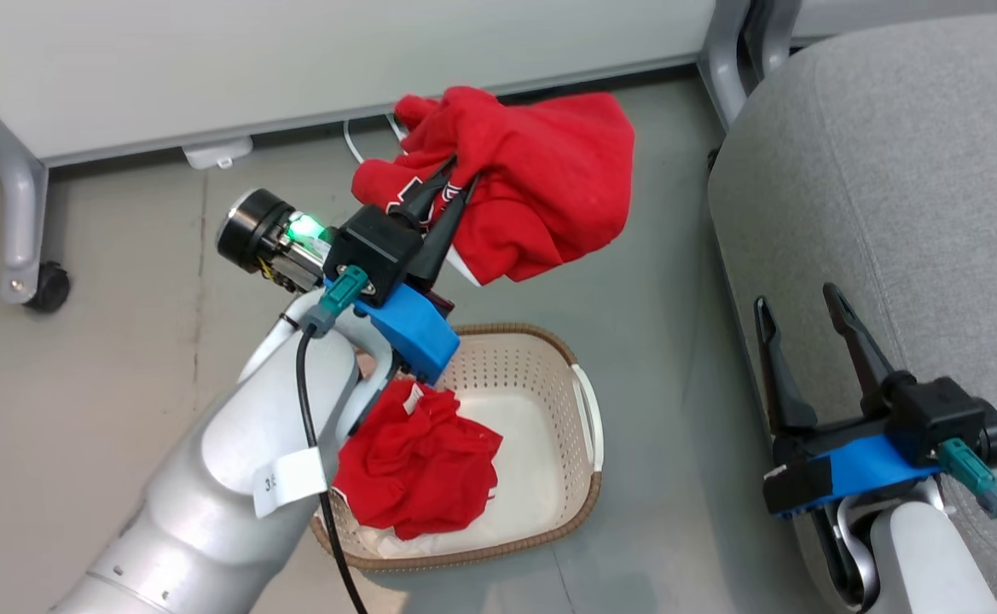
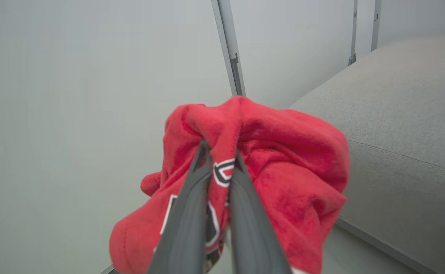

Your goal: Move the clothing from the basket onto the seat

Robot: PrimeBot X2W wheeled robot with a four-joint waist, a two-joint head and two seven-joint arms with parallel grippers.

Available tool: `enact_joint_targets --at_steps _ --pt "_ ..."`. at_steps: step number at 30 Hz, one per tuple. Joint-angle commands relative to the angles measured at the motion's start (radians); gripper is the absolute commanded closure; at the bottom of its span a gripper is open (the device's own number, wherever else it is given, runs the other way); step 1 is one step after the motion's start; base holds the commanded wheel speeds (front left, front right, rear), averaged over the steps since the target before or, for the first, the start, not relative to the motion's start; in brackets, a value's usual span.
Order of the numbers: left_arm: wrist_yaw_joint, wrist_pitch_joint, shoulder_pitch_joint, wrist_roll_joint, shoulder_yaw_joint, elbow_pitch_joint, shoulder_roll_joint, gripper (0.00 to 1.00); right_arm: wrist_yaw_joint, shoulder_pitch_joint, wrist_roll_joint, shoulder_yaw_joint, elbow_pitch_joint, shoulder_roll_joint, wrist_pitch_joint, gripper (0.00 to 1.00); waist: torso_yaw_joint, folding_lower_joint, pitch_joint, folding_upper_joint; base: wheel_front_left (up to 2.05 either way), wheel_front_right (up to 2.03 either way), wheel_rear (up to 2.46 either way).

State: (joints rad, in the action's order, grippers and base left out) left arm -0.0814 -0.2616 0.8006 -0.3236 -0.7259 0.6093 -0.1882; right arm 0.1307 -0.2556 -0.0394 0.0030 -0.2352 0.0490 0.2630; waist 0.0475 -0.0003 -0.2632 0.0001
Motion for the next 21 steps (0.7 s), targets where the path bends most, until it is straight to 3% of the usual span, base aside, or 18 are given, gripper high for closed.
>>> enact_joint_targets --at_steps 1,12,21 --pt "-0.004 -0.005 -0.019 0.001 0.010 -0.009 0.005 1.00 0.000 0.018 -0.004 -0.003 -0.002 0.002 0.003 0.00 -0.006 0.0003 0.029 -0.0001 0.00 0.00 0.00" --pt "-0.030 -0.005 -0.085 0.043 0.033 -0.050 0.042 1.00 0.000 0.067 -0.020 0.019 -0.012 0.002 0.003 0.00 -0.032 0.0003 0.095 -0.0001 0.00 0.00 0.00" --pt "-0.041 -0.005 -0.101 0.063 0.048 -0.062 0.059 1.00 0.000 0.021 -0.046 0.117 -0.027 0.002 0.003 0.00 -0.047 0.0003 0.107 -0.0001 0.00 0.00 0.00"
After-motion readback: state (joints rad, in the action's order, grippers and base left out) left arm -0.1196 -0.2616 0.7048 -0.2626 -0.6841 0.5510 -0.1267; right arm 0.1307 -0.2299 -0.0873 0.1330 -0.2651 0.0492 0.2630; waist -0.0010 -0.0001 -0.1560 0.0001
